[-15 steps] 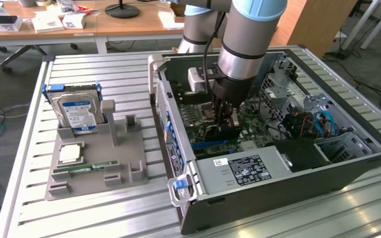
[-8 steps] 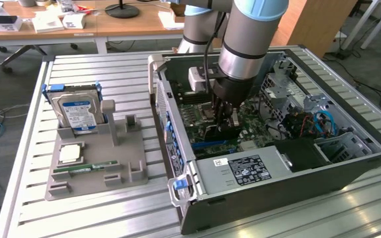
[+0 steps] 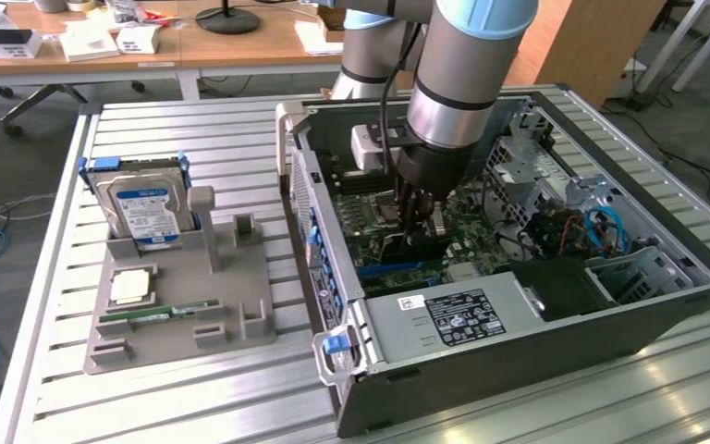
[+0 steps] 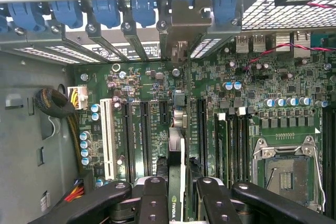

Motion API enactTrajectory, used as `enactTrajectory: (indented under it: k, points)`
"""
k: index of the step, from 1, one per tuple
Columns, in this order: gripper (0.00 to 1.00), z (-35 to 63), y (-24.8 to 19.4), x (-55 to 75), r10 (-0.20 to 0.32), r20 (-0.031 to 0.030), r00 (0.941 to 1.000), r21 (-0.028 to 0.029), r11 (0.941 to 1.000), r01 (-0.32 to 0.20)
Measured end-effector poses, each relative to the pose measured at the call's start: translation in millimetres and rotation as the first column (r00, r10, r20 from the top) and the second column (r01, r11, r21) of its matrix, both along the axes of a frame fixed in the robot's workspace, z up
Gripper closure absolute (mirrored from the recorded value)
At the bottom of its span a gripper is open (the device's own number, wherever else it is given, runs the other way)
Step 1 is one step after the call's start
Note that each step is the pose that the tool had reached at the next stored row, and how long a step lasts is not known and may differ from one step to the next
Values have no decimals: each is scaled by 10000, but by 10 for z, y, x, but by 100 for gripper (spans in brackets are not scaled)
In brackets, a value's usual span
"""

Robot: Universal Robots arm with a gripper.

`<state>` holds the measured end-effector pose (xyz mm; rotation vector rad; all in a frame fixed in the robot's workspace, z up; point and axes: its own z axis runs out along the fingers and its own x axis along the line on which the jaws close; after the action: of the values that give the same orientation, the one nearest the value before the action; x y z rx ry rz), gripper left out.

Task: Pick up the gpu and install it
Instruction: 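Insert the gpu into the slot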

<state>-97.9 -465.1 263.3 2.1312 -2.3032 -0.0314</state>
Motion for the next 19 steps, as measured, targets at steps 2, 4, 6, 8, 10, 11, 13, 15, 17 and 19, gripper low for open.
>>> enactTrajectory:
  k: [2,4,6,8,10,11,13,15,17,19]
  points:
    - [74,0,0,2,0,-1,10000,0,10000,0]
    - [74,0,0,8,0,-3,10000,1,10000,0]
    - [74,0,0,15,-2,-3,10000,0,10000,2]
    - [74,0,0,21,-2,-2,10000,0,10000,2]
    - [74,0,0,22,-3,-1,10000,0,10000,3]
    - [74,0,0,23,-1,-1,10000,0,10000,1]
    - [74,-5,1,23,-1,-1,10000,0,10000,1]
    - [74,-7,0,23,-1,-1,10000,-1,10000,1]
    - [74,-11,0,23,0,-1,10000,0,10000,0]
    - [74,-11,0,23,-1,-1,10000,1,10000,1]
